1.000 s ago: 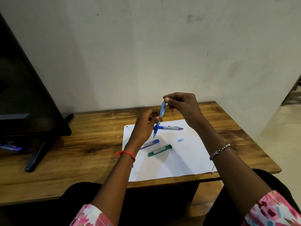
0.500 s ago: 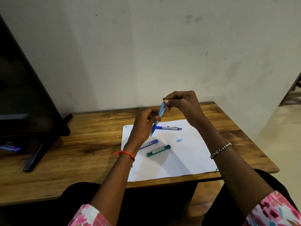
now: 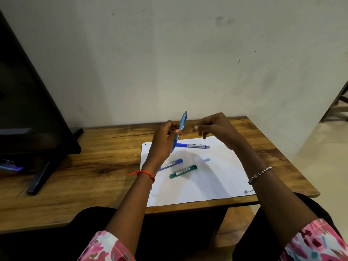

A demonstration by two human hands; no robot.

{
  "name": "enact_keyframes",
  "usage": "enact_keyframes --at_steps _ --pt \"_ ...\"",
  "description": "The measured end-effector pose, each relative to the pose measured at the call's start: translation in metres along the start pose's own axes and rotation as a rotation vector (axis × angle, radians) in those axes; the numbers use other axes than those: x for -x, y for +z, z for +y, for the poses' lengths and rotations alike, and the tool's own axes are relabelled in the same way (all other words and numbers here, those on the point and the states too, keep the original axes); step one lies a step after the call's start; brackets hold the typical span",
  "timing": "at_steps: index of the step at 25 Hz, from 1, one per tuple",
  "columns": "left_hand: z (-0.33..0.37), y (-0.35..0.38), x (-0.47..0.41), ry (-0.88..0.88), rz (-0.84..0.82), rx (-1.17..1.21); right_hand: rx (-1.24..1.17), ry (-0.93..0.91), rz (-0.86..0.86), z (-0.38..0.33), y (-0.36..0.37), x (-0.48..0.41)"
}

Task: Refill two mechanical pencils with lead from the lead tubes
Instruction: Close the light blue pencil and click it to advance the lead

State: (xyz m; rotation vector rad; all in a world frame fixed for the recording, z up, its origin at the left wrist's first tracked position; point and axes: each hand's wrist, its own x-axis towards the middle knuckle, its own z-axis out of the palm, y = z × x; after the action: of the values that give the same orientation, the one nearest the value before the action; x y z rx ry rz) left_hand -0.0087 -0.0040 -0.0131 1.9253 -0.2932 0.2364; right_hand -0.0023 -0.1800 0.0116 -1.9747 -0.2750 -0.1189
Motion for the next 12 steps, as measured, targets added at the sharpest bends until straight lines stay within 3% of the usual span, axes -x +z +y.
enact_keyframes --at_steps 3,5,12 --pt "0.001 -0.002 -0.001 0.004 0.008 0.001 0.449 0.036 -0.302 0.009 -0.003 0.003" --pt "0.002 -0.003 -0.001 0.006 0.011 0.005 0.627 0.081 -0.420 0.014 -0.003 0.006" --pt "0.002 -0.003 -0.001 0.007 0.015 0.005 0.666 0.120 -0.476 0.016 0.001 0.007"
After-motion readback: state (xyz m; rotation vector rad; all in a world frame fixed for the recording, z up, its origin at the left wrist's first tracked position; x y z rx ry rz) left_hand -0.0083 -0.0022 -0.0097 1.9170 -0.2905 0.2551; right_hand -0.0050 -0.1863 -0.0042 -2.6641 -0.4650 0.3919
